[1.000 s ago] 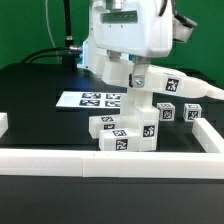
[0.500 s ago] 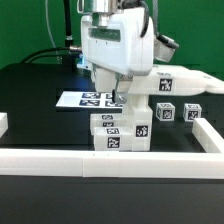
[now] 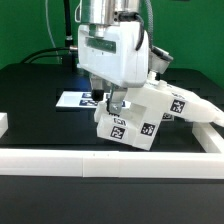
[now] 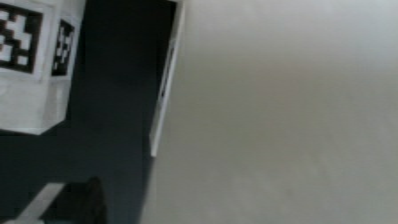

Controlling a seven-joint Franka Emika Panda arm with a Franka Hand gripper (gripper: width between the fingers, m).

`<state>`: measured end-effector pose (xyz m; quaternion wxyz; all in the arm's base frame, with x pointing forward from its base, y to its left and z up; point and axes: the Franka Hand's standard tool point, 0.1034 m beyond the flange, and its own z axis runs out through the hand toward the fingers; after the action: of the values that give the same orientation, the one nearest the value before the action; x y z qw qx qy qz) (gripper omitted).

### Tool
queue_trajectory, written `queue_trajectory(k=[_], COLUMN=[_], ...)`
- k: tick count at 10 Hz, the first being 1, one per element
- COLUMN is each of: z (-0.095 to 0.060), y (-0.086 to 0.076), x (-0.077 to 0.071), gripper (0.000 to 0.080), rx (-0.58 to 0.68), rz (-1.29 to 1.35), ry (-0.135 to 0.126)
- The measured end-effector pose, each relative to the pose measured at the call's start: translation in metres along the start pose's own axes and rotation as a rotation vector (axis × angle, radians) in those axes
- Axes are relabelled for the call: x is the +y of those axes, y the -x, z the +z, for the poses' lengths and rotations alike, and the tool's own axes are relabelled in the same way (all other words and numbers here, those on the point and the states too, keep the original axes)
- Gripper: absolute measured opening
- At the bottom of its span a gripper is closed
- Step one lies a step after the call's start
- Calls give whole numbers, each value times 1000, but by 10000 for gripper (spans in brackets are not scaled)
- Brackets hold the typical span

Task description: Assemble chair

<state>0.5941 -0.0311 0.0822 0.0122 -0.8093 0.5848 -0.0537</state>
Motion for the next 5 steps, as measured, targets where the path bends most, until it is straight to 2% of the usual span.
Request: queue_trajectory(k=[2,5], z=[-13,-43], y=[-6,-14], x=[-7,-12], gripper=[649,649], rx=[-5,-30], rz=[-7,-19], ry=[-13,-39])
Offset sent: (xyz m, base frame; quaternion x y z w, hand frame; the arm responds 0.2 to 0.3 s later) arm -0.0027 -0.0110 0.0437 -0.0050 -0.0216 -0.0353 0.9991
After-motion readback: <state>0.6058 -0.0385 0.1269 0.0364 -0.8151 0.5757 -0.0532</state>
